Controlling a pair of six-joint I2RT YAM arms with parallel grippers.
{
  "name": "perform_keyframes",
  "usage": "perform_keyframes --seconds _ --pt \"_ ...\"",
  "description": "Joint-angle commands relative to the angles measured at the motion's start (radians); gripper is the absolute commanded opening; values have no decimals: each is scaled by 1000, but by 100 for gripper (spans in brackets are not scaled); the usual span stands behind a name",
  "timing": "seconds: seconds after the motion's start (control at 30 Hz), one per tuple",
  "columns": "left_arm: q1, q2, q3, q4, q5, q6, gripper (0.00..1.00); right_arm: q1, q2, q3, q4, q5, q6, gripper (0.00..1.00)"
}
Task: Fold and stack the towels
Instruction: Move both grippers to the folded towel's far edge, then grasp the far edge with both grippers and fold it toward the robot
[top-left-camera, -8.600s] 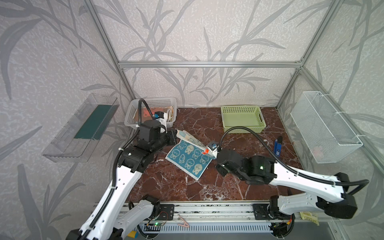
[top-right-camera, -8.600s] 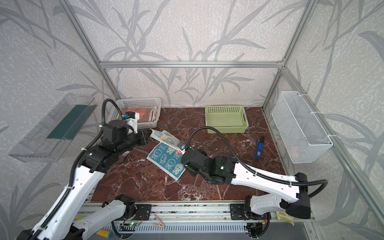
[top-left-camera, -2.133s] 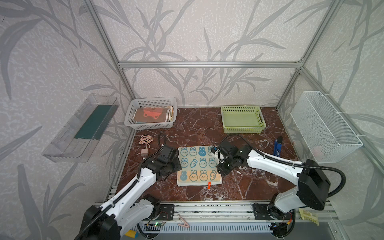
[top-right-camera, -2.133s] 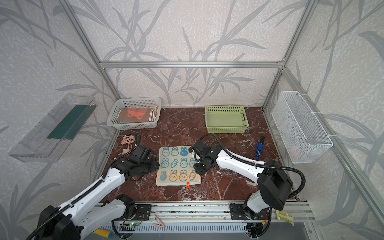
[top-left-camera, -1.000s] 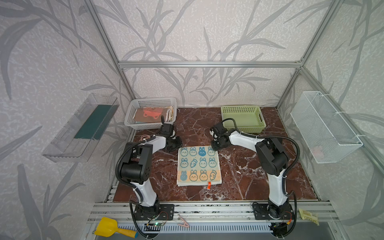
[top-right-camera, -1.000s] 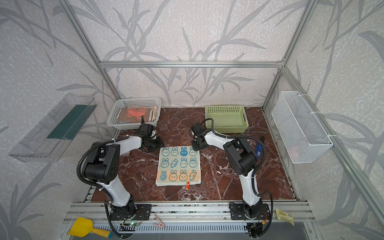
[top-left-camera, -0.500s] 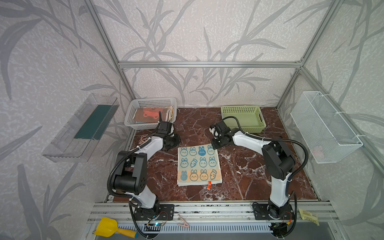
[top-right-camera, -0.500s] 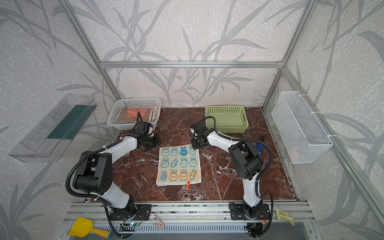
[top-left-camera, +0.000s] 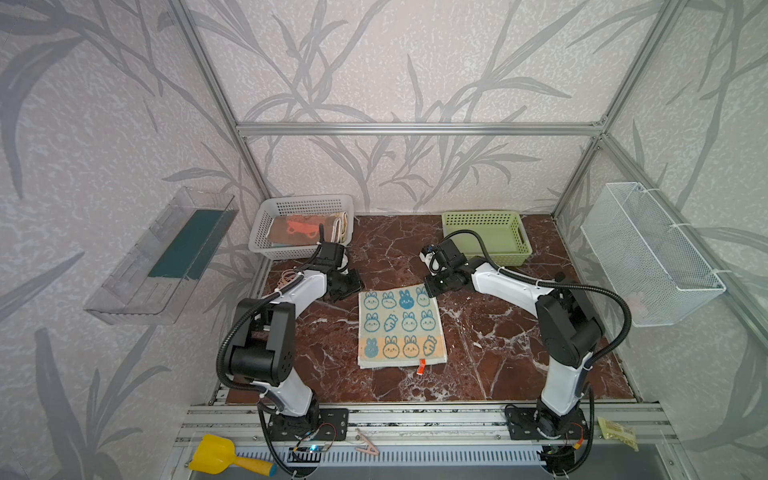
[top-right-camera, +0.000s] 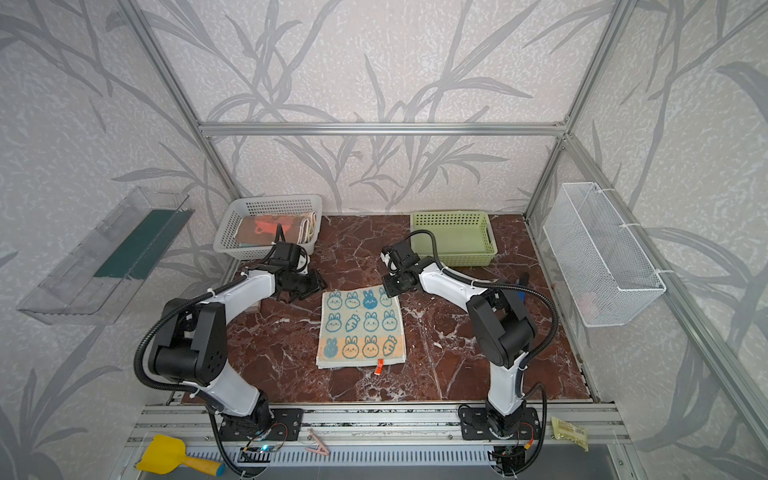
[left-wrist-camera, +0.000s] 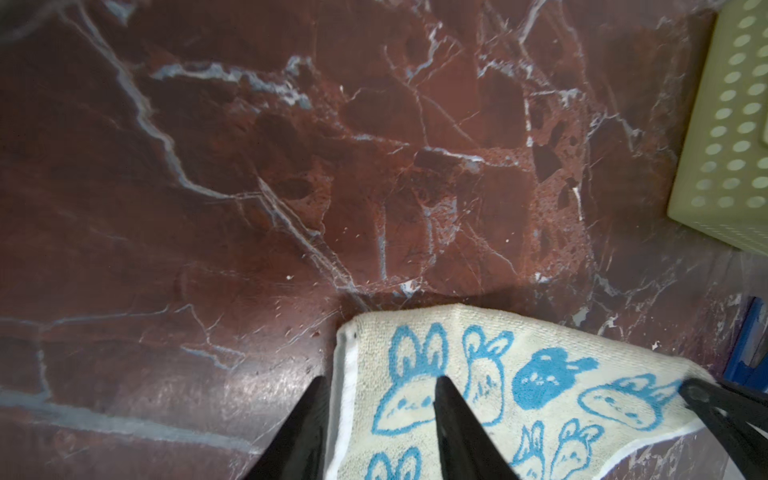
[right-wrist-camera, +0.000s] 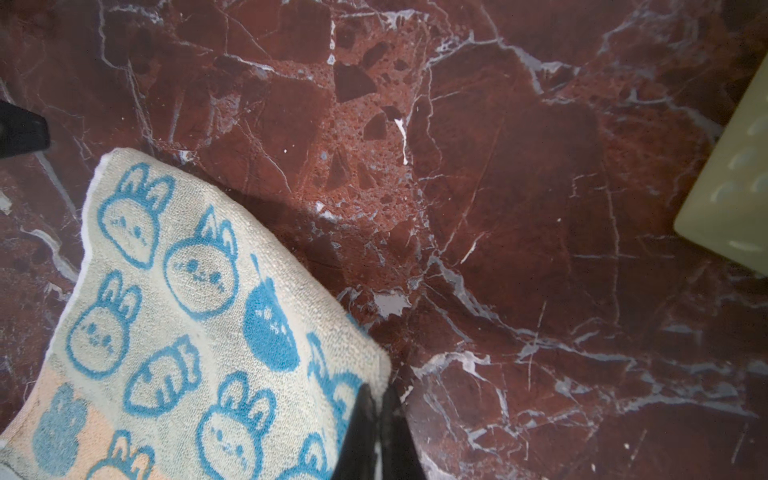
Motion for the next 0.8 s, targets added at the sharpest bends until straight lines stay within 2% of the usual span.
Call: perform_keyframes --seconds 0.0,0.47,0.5,0.6,0.63,0.77 --pt "13 37 10 -5 35 -26 44 -6 18 10 -3 -8 -18 0" --pt "28 139 -2 97 171 -88 42 -7 65 61 -10 -19 -29 0" --pt "28 133 -7 113 178 -90 35 -7 66 67 -12 -19 -30 0" --pt "29 108 -19 159 200 -94 5 -7 60 83 -22 -8 -43 0" --pt "30 91 -23 172 202 -89 0 -8 54 86 -24 -2 -49 0" --pt "32 4 -39 194 177 -45 0 -25 8 84 -20 3 -56 0"
